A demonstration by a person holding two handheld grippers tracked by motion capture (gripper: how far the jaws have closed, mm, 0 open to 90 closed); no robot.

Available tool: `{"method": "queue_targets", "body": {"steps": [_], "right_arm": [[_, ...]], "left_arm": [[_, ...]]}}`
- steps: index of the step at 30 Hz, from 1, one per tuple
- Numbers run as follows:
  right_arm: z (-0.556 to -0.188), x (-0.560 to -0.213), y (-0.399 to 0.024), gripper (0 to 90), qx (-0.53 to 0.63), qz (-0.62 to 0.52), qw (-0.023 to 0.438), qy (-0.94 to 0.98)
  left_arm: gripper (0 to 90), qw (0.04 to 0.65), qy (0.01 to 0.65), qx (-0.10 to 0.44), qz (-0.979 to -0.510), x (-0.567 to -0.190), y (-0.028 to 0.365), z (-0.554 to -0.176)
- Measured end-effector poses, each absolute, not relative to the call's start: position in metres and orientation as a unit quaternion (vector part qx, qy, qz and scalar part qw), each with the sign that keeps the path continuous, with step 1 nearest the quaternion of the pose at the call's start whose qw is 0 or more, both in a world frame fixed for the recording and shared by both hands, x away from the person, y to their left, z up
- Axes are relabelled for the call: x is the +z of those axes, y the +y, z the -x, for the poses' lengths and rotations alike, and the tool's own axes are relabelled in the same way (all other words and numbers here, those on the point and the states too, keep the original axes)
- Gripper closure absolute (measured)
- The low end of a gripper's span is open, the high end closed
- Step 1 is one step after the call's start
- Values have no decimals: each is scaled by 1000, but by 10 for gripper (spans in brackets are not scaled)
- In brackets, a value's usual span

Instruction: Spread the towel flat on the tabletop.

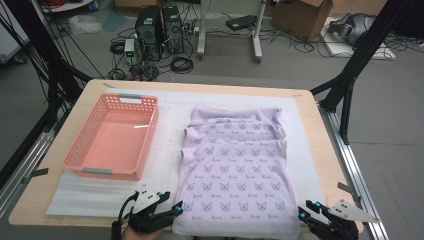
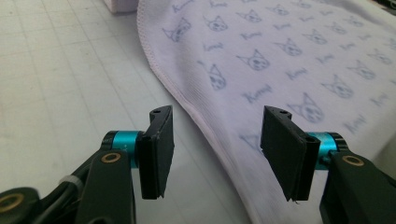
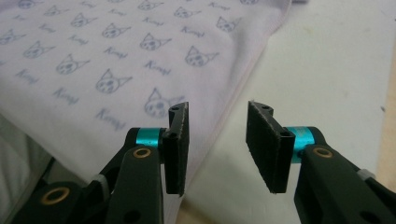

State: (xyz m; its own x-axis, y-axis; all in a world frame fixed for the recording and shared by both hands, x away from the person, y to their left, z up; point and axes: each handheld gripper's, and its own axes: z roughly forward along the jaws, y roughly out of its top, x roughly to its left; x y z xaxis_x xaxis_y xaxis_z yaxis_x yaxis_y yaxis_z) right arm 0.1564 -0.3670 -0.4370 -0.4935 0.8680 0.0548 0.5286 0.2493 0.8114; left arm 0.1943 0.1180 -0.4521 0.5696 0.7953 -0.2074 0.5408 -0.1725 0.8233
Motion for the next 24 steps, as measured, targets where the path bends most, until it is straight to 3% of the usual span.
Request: {"method": "queue_targets", "body": {"steps": [8,10,12,13,24], "right_arm": [[-195,-450,-348,576,379,-466,208,772],[-197,-453,-346,659,380,-465,207,773],[-196,-453,-346,828,388,-464,196,772],[-195,-453,-345,856,392,-458,188,775],[-164,-445,-357,873,396,-448,180,781]], "left_arm": [[490,447,446,148,-761,-456,107,-213],[605,433,435,192,-766,-458,104,-208],[798,441,433,177,-766,-458,105,-208],[862,436,435,176,-768,-457,105,-207],[866,454,424,145,-770,-454,118,-178]]}}
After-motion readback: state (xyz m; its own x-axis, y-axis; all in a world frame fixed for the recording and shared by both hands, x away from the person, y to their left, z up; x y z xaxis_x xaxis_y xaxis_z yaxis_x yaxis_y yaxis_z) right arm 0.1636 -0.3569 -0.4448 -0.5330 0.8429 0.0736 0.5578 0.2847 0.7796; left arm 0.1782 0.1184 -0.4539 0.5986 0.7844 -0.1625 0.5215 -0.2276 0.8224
